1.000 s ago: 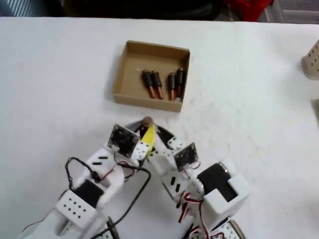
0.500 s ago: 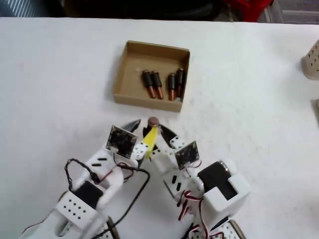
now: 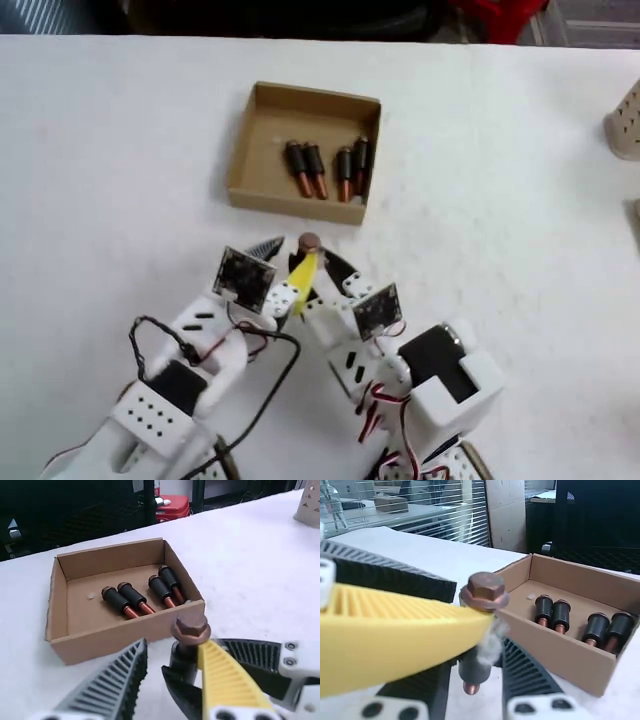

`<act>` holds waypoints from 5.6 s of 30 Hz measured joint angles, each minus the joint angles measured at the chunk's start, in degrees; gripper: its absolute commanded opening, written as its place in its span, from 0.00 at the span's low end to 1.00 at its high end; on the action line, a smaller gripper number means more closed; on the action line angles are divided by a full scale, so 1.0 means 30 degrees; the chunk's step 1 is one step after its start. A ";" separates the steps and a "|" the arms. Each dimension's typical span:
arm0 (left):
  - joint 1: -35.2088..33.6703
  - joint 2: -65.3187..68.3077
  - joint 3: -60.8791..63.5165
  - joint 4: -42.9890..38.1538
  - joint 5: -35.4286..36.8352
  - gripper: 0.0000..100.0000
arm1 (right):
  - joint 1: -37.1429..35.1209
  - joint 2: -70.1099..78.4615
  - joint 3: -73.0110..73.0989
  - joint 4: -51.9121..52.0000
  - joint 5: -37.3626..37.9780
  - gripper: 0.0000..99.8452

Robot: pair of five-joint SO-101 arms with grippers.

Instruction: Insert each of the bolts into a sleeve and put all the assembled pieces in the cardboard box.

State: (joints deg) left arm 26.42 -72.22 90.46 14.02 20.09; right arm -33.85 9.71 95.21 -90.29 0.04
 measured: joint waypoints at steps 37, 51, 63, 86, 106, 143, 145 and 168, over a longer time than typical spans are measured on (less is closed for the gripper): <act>-0.2608 0.0029 -0.4952 0.5451 0.1084 0.07 | -0.0059 -0.0029 0.0000 -0.0147 0.0029 0.02; -0.9700 0.0029 -0.4952 1.1399 -0.4366 0.03 | 0.0322 -0.0029 0.0000 -0.0147 0.0029 0.02; -1.3333 -0.0147 -0.1377 1.2542 -0.7209 0.03 | 0.0293 -0.0029 0.0000 -0.0147 0.0029 0.02; -1.5326 -1.0315 0.2256 1.6381 -0.7385 0.03 | 0.0615 -0.1260 0.0147 -0.0176 0.0029 0.02; -1.5326 -1.0315 0.2227 1.7201 -0.7385 0.03 | 0.3429 -1.7993 -0.5919 2.4527 0.0029 0.02; -1.5326 -1.0315 0.2227 1.7201 -0.7385 0.03 | 0.5275 1.0608 -4.3370 5.0901 0.0029 0.02; -1.5326 -1.0315 0.2227 1.7201 -0.7385 0.03 | 0.5304 1.1927 -4.4601 5.1429 0.0967 0.02; -1.5326 -1.0315 0.2227 1.7201 -0.7385 0.03 | 0.5392 1.6615 -5.4154 5.6733 0.2755 0.11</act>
State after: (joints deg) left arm -19.56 -103.16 97.14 65.63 -2.07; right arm -17.67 59.56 -67.25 79.91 8.31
